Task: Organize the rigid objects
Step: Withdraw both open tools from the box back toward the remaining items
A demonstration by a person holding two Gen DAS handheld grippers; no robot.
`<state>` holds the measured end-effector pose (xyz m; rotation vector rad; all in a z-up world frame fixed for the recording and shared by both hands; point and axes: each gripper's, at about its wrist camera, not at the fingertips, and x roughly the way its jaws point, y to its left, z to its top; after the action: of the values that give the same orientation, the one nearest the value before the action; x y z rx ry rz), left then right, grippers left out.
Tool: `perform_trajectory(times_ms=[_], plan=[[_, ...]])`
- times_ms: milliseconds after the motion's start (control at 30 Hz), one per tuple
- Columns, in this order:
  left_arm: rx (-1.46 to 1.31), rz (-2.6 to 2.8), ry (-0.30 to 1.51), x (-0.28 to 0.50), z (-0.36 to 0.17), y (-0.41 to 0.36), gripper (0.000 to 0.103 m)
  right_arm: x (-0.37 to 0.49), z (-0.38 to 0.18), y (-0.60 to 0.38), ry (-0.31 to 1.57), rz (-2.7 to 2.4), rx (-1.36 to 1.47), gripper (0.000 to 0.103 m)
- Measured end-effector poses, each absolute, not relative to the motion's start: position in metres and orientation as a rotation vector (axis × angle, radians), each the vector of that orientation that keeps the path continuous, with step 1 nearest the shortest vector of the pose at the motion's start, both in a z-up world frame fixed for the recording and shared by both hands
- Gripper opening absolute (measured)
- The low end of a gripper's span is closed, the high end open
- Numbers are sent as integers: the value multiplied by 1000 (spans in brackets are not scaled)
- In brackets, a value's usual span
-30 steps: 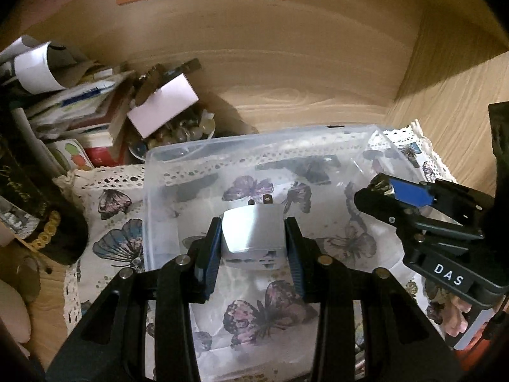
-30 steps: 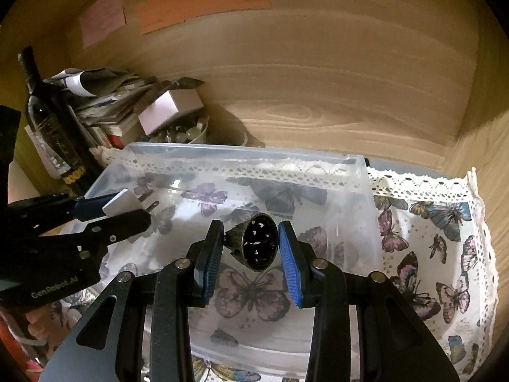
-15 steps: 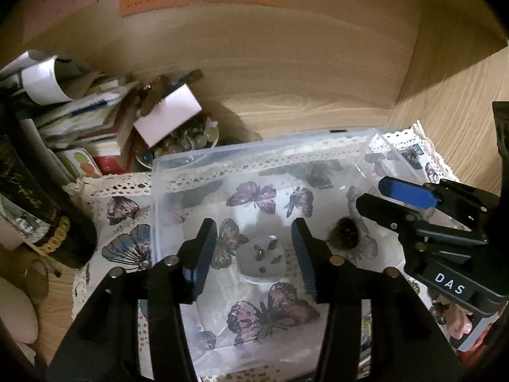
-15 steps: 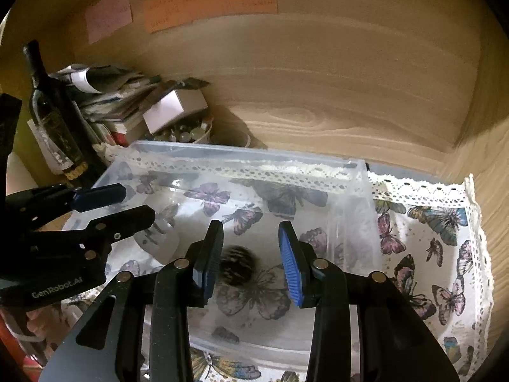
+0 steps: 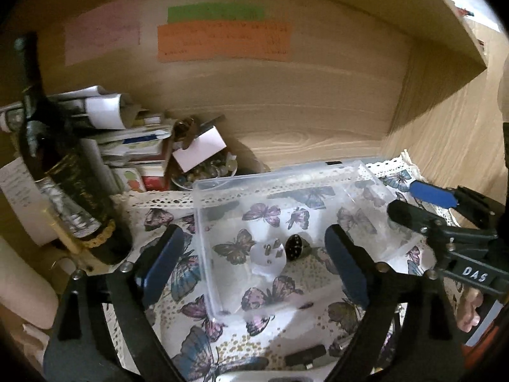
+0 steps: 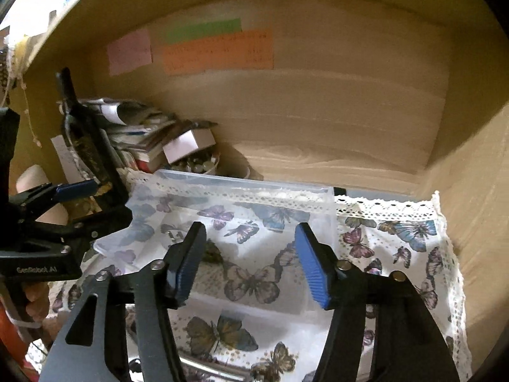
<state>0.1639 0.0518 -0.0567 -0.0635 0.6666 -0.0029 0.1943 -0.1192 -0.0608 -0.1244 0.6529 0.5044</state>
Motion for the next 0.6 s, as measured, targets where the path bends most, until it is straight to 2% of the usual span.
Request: perform_trajectory(times_ms=[33,167,367,600], plan=[[-62,-1,665,160,-56,51,93,190,-59,-121,646,501,-125,58],[-53,1,664,143,-59,50,96,173,-55,-129,621,488,-131,72],[-32,15,687,113,-73,53,97,146,-63,-143,633,481,-127,82],[-51,39,745,85,-96,59,97,130,-99,-150,734,460,-143,84]])
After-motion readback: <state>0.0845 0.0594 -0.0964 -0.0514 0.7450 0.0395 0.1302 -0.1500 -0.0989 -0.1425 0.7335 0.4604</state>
